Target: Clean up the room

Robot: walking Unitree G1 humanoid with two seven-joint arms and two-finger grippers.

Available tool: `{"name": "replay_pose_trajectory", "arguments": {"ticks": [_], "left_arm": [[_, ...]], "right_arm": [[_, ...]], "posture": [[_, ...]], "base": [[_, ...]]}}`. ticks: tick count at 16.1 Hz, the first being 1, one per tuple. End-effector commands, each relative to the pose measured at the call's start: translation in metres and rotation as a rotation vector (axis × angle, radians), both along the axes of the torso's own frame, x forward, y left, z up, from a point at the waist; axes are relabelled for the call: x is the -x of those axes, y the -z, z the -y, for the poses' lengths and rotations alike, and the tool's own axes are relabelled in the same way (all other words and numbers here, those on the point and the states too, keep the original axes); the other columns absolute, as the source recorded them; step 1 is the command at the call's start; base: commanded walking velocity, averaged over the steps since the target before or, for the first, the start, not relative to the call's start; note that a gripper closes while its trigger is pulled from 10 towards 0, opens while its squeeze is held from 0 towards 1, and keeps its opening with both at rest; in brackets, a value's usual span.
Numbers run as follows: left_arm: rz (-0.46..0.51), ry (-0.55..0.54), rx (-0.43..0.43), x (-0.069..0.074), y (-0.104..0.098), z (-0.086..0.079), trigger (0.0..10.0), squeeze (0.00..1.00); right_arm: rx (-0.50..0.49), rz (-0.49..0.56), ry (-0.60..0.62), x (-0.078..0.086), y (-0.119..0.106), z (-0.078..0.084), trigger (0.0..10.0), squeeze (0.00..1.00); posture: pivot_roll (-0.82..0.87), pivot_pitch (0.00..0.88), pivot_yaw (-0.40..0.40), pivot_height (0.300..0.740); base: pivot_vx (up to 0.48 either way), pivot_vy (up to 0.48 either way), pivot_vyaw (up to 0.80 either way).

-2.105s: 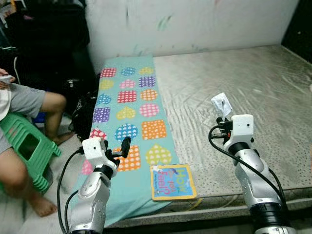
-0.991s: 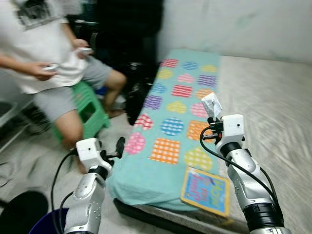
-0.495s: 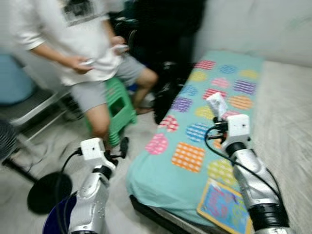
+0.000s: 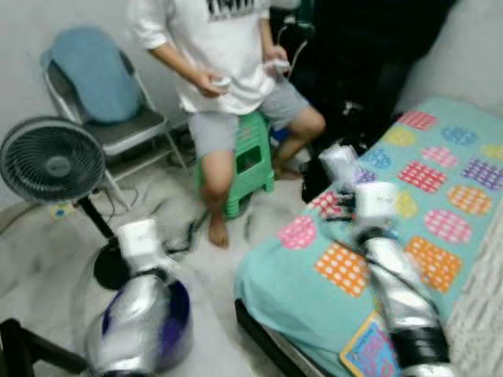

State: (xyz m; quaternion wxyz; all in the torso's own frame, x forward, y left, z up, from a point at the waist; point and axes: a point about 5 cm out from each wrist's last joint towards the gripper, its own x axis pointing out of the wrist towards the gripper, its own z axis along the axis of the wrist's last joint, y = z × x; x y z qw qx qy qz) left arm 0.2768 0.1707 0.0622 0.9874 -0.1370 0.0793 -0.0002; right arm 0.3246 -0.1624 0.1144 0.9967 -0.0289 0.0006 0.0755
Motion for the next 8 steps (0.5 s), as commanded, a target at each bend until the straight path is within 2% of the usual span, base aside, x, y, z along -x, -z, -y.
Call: {"name": "replay_pose_trajectory", "arguments": {"ticks": [1,2,3,5,8], "left_arm": [[0.038,0.001,-0.009,-0.002,-0.007,-0.001,10.0,0.0],[0.018,-0.015,0.02,0.001,-0.003,-0.009,10.0,0.0],[0.004,-0.026,0.011,0.001,-0.002,-0.012,10.0,0.0],[-0.003,-0.038,-0.028,0.001,-0.003,-0.013,10.0,0.0],[-0.002,-0.027,-0.02,0.001,-0.003,-0.011,10.0,0.0]], "right_arm": [[-0.014,0.002,0.046,0.003,0.0,0.012,10.0,0.0],[-0.113,-0.017,0.072,0.007,0.006,0.009,10.0,0.0],[-0.166,-0.041,0.088,0.009,0.012,0.006,10.0,0.0],[-0.176,-0.051,0.065,0.012,0.016,-0.008,10.0,0.0],[-0.128,-0.041,0.021,0.012,0.014,-0.017,10.0,0.0]], "posture": [[-0.12,0.0,0.057,0.74],[-0.1,0.0,0.059,0.74],[-0.1,0.0,0.062,0.74],[-0.09,0.0,0.067,0.74],[-0.09,0.0,0.067,0.74]], "base": [[0.0,0.0,0.0],[0.0,0.0,0.0],[0.0,0.0,0.0],[0.0,0.0,0.0],[0.0,0.0,0.0]]}}
